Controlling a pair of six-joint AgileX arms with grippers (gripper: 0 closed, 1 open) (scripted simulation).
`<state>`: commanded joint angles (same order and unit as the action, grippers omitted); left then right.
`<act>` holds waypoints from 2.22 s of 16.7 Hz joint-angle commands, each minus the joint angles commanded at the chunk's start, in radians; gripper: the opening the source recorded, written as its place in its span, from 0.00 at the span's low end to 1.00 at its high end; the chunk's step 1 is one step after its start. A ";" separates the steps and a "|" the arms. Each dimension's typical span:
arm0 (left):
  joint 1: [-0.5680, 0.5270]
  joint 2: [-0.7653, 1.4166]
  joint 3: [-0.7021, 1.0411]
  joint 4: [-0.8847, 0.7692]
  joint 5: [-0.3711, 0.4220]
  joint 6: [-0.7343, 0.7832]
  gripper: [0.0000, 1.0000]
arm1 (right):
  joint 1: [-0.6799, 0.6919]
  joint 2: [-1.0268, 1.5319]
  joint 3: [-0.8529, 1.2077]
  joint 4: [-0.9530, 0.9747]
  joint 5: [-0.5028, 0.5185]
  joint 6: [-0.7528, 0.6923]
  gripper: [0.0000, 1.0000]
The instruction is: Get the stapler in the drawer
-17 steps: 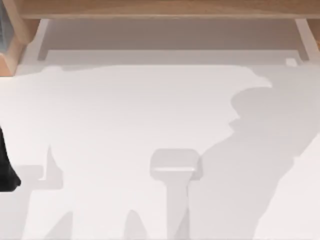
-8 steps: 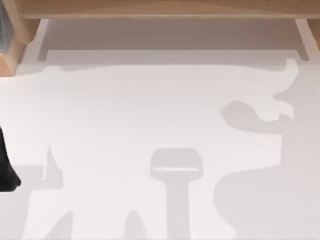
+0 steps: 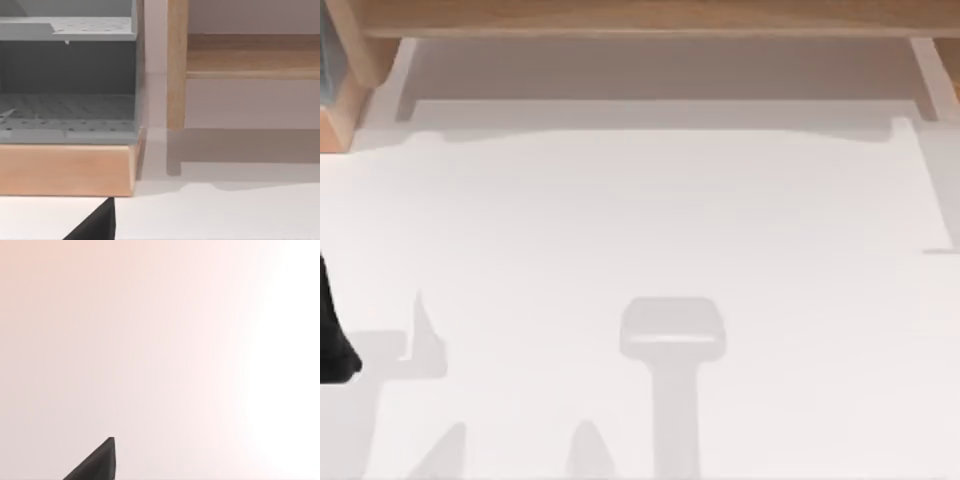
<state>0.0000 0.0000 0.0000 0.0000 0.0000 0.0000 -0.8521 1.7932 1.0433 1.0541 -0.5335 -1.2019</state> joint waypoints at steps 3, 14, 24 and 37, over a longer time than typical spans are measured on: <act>0.000 0.000 0.000 0.000 0.000 0.000 1.00 | -0.037 0.046 -0.250 0.253 -0.068 -0.146 1.00; 0.000 0.000 0.000 0.000 0.000 0.000 1.00 | 0.105 0.242 -0.609 0.560 -0.181 -0.350 1.00; 0.000 0.000 0.000 0.000 0.000 0.000 1.00 | 0.163 0.268 -0.530 0.505 -0.122 -0.351 1.00; 0.000 0.000 0.000 0.000 0.000 0.000 1.00 | 0.163 0.268 -0.530 0.505 -0.122 -0.351 0.25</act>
<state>0.0000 0.0000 0.0000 0.0000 0.0000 0.0000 -0.6888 2.0607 0.5130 1.5589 -0.6553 -1.5528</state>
